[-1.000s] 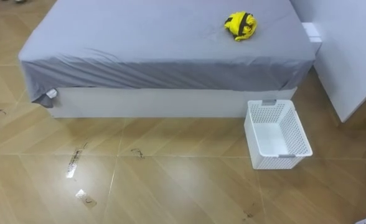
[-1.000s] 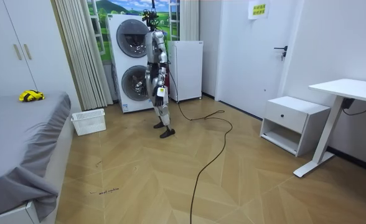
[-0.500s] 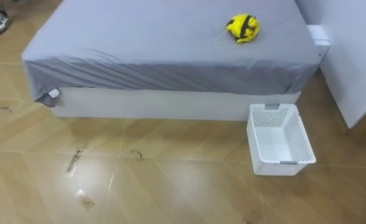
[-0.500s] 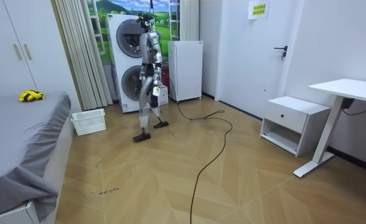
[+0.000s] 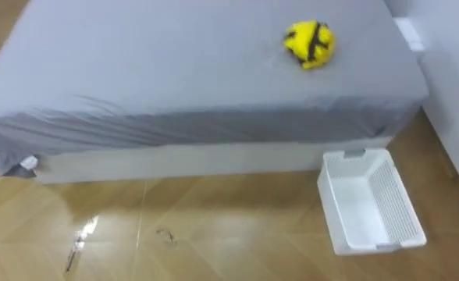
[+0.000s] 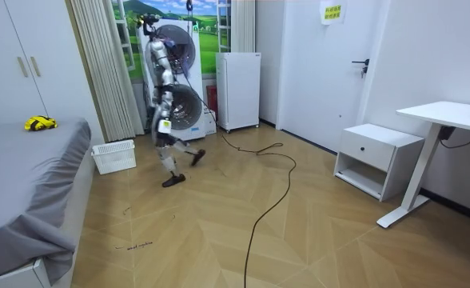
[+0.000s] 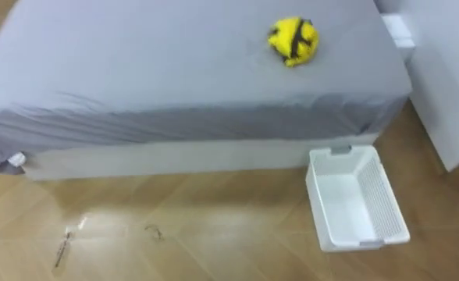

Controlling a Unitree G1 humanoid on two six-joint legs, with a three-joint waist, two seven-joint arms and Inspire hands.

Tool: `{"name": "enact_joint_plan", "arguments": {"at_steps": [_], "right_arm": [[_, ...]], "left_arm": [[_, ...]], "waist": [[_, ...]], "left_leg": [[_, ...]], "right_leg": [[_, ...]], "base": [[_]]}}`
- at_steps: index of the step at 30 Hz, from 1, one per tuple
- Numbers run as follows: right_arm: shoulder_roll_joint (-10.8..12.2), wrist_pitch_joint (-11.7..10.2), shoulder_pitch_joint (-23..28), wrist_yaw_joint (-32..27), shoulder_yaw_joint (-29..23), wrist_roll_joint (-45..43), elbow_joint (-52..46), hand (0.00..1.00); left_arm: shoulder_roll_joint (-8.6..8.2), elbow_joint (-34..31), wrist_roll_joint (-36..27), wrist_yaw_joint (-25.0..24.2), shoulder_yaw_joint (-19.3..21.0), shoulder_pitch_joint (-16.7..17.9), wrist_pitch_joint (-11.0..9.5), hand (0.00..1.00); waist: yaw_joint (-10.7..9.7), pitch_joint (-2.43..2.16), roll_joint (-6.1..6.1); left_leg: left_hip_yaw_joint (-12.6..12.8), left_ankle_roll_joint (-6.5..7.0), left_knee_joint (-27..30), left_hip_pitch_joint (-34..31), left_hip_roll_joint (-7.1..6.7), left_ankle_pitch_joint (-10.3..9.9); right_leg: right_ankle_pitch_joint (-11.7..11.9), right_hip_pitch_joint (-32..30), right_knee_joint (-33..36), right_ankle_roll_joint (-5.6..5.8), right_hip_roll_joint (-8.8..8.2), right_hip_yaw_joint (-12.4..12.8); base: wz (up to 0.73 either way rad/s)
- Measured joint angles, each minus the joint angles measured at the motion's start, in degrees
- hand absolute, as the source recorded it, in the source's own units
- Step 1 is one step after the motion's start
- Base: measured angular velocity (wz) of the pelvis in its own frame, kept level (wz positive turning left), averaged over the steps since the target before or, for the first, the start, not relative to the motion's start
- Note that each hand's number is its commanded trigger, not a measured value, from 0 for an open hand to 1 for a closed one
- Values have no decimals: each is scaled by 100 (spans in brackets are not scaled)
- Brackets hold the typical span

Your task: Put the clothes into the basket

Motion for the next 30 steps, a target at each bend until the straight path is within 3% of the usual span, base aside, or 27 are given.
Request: {"name": "enact_joint_plan", "arguments": {"at_steps": [2, 4, 5, 6, 7, 8, 9, 10, 11, 12, 13, 14, 15, 16, 17, 19, 20, 22, 24, 25, 26, 27, 30], "right_arm": [[2, 1, -24, -8, 81, 2, -326, 0], [4, -4, -52, -41, 105, -2, -546, 0], [9, -54, -63, -78, 138, 5, -641, 0], [8, -139, -67, -138, 185, 26, -658, 0], [14, -171, -65, -190, 201, 12, -683, 0], [36, -202, -75, -246, 206, -37, -848, 0], [27, -294, -126, -280, 185, -67, -1089, 0], [26, -358, -160, -295, 182, -56, -1188, 0], [12, -448, -204, -331, 157, -10, -1392, 0], [-1, -464, -267, -339, 100, -6, -1559, 0], [-4, -464, -325, -343, 97, -4, -1623, 0], [-10, -468, -434, -356, 104, 25, -1767, 0], [-1, -491, -461, -358, 137, 31, -1944, 0], [-11, -540, -492, -364, 132, 30, -1997, 0], [-72, -551, -578, -438, 123, 31, -1988, 0], [-63, -523, -571, -509, 119, 22, -1972, 0], [-69, -457, -550, -524, 76, 23, -1970, 0], [-185, -424, -529, -566, 41, 97, -1965, 0], [-258, -426, -538, -797, 57, 48, -2090, 0], [-256, -426, -531, -859, 58, 13, -2148, 0], [-226, -424, -541, -929, 71, -64, -2217, 0], [-190, -413, -484, -967, 101, -203, -2302, 0], [-199, -403, -396, -1087, 87, -257, -2563, 0]], "left_arm": [[8, -31, 94, 9, -104, -109, -57, 0], [32, -64, 114, -11, -438, -216, -43, 0], [10, -97, 115, -68, -575, -234, -16, 0], [-40, -142, 114, -88, -694, -204, 3, 0], [-55, -153, 114, -98, -731, -177, 3, 0], [-69, -155, 111, -103, -738, -102, -1, 0], [-87, -146, 102, -107, -741, -50, 1, 0], [-89, -146, 100, -114, -746, -23, 2, 0], [-81, -151, 101, -164, -728, 52, 3, 0], [-70, -168, 105, -206, -681, 122, 4, 0], [-68, -200, 107, -207, -649, 146, 7, 0], [-78, -310, 142, -198, -578, 321, 21, 0], [-37, -425, 213, -206, -483, 554, 13, 0], [-5, -431, 215, -207, -456, 634, 5, 0], [5, -441, 211, -194, -449, 633, 22, 0], [67, -525, 185, -159, -426, 635, 11, 0], [129, -613, 98, -128, -373, 647, -13, 0], [156, -652, 88, -111, -391, 643, 3, 0], [64, -795, -42, -90, -452, 734, 3, 0], [39, -805, -45, -90, -448, 751, 3, 0], [6, -816, -65, -85, -441, 741, 2, 0], [-1, -810, -69, -90, -446, 786, 2, 0], [23, -763, -55, -152, -446, 732, 5, 0]], "waist": [[-78, 29, 61], [-192, 38, 61], [-197, 36, 57], [-215, 33, 105], [-214, 46, 84], [-172, -54, 105], [-173, -59, 157], [-164, -37, 196], [-162, -38, 262], [-146, -22, 310], [-142, -10, 329], [-135, 30, 375], [-85, -4, 342], [-49, -43, 393], [-53, -26, 452], [-119, 39, 247], [-205, 65, 128], [-205, 50, 89], [-79, 10, 105], [-32, -12, 122], [12, -35, 112], [-10, -139, 119], [-47, -111, 5]], "left_leg": [[-219, -32, -304, 389, 5, -26], [-433, -87, -442, 708, 30, -184], [-532, -157, -549, 1005, 62, -314], [-685, -252, -657, 1334, 164, -460], [-770, -310, -713, 1494, 227, -527], [-866, -437, -744, 1677, 342, -632], [-853, -595, -640, 1700, 476, -724], [-824, -630, -606, 1723, 562, -720], [-791, -743, -525, 1828, 712, -669], [-757, -886, -355, 1916, 840, -580], [-771, -1001, -191, 1940, 889, -509], [-855, -1062, 318, 1992, 1002, -317], [-727, -1108, 1048, 1848, 1158, -157], [-629, -1156, 1435, 1715, 1209, -83], [-650, -1150, 2036, 1481, 1313, -52], [-608, -1025, 2129, 1117, 1249, -204], [-495, -1011, 2013, 855, 1255, -234], [-374, -1003, 1773, 473, 1198, -239], [-431, -958, 705, 159, 979, -255], [-447, -947, 327, 118, 944, -213], [-458, -763, -175, 0, 824, 364], [-535, -727, -467, 160, 693, 579], [-553, -631, -918, 559, 437, 669]], "right_leg": [[-432, -706, -490, -66, 267, -370], [-394, -1197, -1742, -74, 485, -467], [-74, -1312, -2768, -63, 550, -469], [622, -1291, -3399, -96, 563, -596], [912, -1263, -3599, -108, 579, -633], [1279, -1205, -3683, -311, 648, -683], [1243, -1120, -3488, -554, 691, -936], [1142, -1073, -3376, -620, 710, -1040], [873, -971, -3173, -643, 803, -1132], [687, -897, -2931, -745, 847, -1290], [617, -885, -2714, -820, 822, -1450], [521, -922, -2210, -835, 752, -1779], [387, -762, -2677, -786, 858, -1782], [170, -592, -2857, -859, 885, -1775], [67, -456, -2788, -909, 958, -1784], [36, -119, -3051, -881, 894, -1656], [97, 149, -3399, -753, 892, -1483], [182, 519, -3849, -610, 892, -1260], [254, 760, -4138, -466, 827, -990], [259, 779, -4163, -424, 808, -889], [224, 793, -4102, -312, 728, -726], [245, 807, -4129, -195, 639, -576], [261, 907, -4272, -56, 536, -444]], "base": [[41], [63], [52], [52], [47], [42], [35], [33], [13], [5], [-21], [-37], [-46], [-42], [-7], [37], [58], [22], [-40], [-60], [-55], [-43], [-23]]}}
